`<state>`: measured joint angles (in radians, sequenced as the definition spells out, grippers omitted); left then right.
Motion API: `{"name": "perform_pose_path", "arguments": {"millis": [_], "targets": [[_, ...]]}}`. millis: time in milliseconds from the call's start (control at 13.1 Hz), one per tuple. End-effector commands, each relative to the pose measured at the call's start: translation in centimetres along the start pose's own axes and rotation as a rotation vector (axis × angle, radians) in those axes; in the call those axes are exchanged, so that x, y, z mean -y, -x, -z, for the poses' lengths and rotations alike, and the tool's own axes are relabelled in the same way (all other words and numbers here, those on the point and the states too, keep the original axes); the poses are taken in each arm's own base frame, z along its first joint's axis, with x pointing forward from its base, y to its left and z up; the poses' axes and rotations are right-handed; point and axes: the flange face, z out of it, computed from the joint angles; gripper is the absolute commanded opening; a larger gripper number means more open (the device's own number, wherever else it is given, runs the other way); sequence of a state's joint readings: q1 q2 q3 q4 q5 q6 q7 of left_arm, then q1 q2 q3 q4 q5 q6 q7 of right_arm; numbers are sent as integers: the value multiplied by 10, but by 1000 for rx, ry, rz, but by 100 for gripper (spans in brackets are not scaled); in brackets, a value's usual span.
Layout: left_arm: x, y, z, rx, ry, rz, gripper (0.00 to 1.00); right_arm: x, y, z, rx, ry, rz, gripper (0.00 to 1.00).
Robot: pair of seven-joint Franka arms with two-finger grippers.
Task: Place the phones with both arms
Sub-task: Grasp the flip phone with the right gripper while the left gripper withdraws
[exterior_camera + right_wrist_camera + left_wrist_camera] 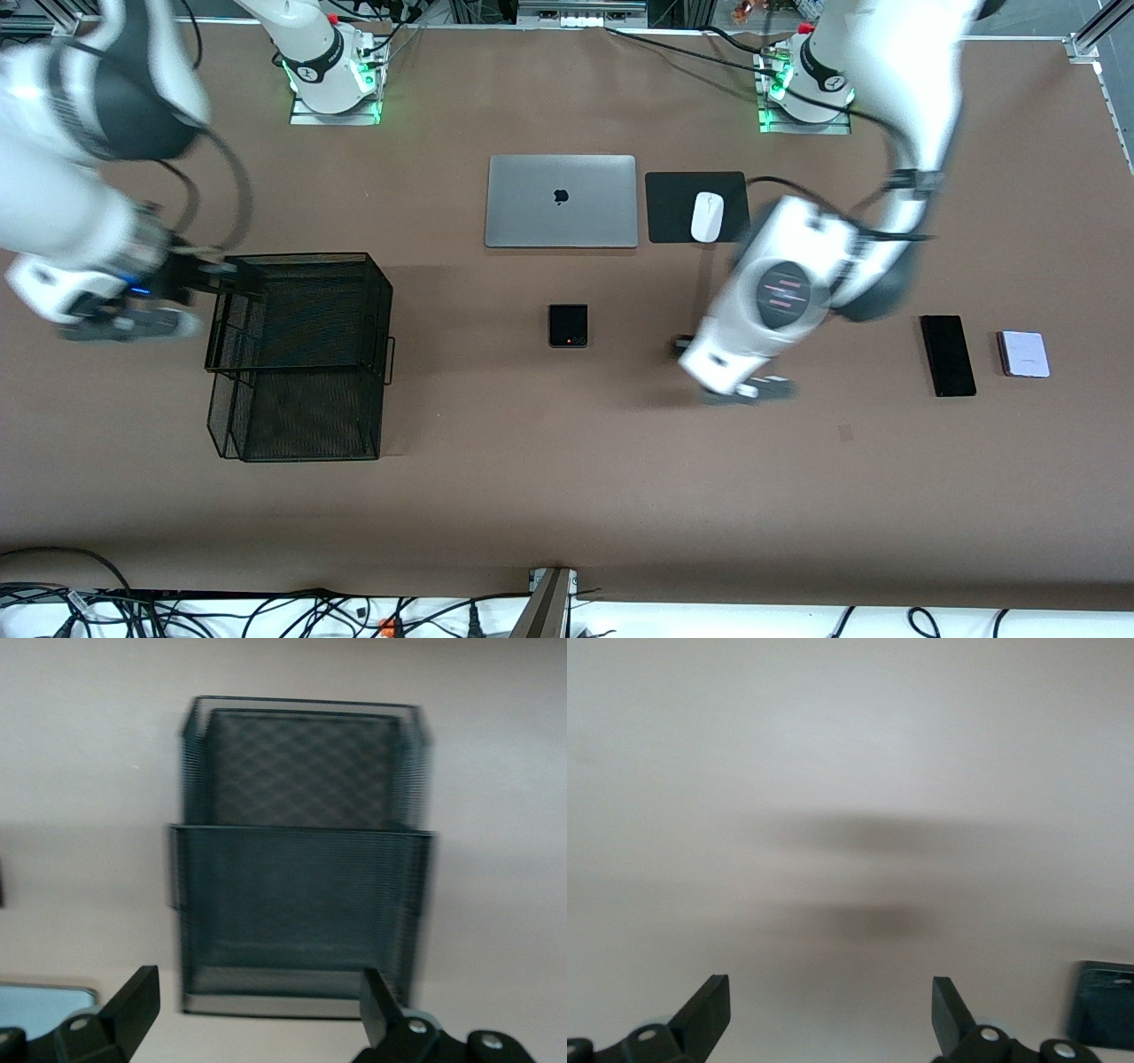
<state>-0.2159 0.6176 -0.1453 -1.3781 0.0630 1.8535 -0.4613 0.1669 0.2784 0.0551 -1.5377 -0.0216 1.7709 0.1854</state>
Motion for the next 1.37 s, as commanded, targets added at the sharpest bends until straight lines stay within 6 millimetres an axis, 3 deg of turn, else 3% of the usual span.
{"name": "perform_pose_path", "arguments": {"millis": [0,76,228,457,609,685,838,1066,1295], "targets": [[92,-15,-3,95,-32,-13,100,102,2,-20,-25,-10,-73,100],[131,-22,-10,126,-57,20,100,146,8,-34,-18,-7,-84,100],[178,-29,-29,151,-106,42,100,234,20,-64,-21,-7,-82,100],[257,-40,-49,174,-152,90,100,339,44,-107,-31,-19,-121,100],[322,-47,-62,163,-125,14,100,389,63,-141,-51,-36,-147,100],[342,-46,-70,154,-109,-15,100,399,66,-157,-63,-40,-136,100],[364,-41,-88,124,-93,-44,100,410,66,-198,-87,-30,-104,100],[397,-33,-123,-1,-64,-114,100,413,63,-255,-106,-13,-79,100],[407,-18,-160,-98,-47,-123,100,411,63,-290,-117,21,-50,100]]}}
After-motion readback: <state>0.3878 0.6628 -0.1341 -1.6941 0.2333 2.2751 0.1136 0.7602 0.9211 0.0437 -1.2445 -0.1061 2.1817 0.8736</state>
